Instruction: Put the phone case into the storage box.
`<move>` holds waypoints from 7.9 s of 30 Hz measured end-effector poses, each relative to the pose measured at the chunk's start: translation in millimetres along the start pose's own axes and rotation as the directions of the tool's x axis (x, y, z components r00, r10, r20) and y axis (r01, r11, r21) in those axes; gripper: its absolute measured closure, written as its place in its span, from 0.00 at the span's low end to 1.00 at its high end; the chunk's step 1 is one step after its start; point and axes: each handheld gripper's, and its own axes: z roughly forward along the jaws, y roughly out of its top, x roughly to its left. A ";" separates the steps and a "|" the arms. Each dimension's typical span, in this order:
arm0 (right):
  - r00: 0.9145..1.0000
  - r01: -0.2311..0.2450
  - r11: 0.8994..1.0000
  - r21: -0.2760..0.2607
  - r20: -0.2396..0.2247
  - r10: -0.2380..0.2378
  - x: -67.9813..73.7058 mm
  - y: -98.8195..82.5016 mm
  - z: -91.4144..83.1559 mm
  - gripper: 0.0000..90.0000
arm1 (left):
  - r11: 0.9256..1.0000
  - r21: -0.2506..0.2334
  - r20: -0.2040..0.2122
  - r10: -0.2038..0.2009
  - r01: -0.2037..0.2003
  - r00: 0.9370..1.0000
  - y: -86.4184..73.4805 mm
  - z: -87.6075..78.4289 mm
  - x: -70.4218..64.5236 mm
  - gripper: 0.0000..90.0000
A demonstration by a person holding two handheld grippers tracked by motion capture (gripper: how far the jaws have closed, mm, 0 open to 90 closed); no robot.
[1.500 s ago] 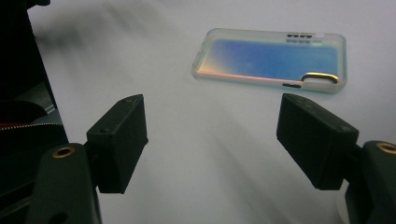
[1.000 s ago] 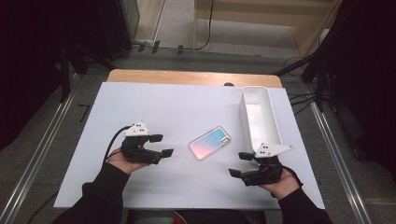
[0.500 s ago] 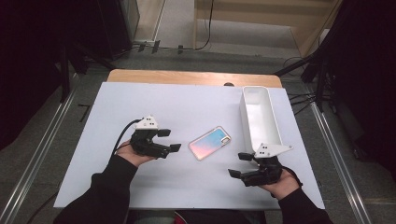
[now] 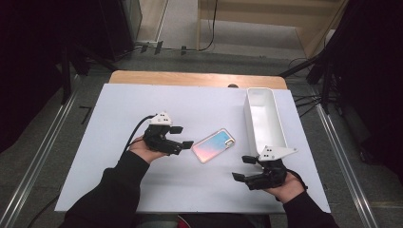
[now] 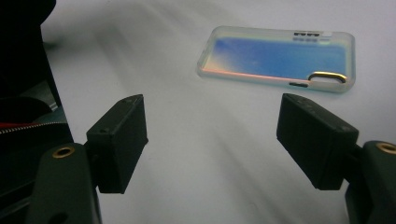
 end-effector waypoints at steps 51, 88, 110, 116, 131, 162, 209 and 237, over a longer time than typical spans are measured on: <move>1.000 0.006 1.000 0.006 -0.011 -0.006 1.5 0.2 0.6 0.26 | 1.000 0.023 0.003 0.019 -0.019 1.000 1.6 73.8 -15.1 0.01; 1.000 0.006 1.000 0.005 -0.011 -0.006 2.0 0.3 0.1 0.26 | 0.979 0.201 0.007 0.018 -0.019 1.000 -24.8 78.4 -13.2 0.99; 1.000 0.008 1.000 0.011 -0.020 -0.008 2.7 0.4 0.2 0.26 | 0.971 0.241 0.020 -0.008 0.003 1.000 -33.5 61.5 -10.0 0.99; 1.000 0.011 1.000 0.009 -0.015 -0.011 2.2 0.4 0.1 0.26 | 0.970 0.245 0.022 -0.017 0.011 1.000 -37.0 55.7 -8.5 0.99; 1.000 0.008 1.000 0.013 -0.015 -0.007 2.3 0.3 0.5 0.26 | 0.960 0.279 0.037 -0.042 0.030 0.998 -49.3 33.1 -4.4 0.99; 1.000 0.010 1.000 0.013 -0.020 -0.010 2.5 0.3 1.2 0.26 | 0.984 0.120 0.075 -0.138 0.128 0.988 -39.9 5.9 8.9 0.49; 1.000 -0.001 1.000 -0.010 -0.002 0.001 -0.8 0.5 -4.3 0.26 | 0.997 -0.022 0.058 -0.068 0.069 0.996 -82.5 -82.7 -4.3 0.22; 1.000 0.005 1.000 0.002 -0.004 -0.005 -1.8 0.2 -2.7 0.26 | 0.997 -0.054 0.006 -0.057 0.058 0.998 -53.2 -57.4 6.4 0.19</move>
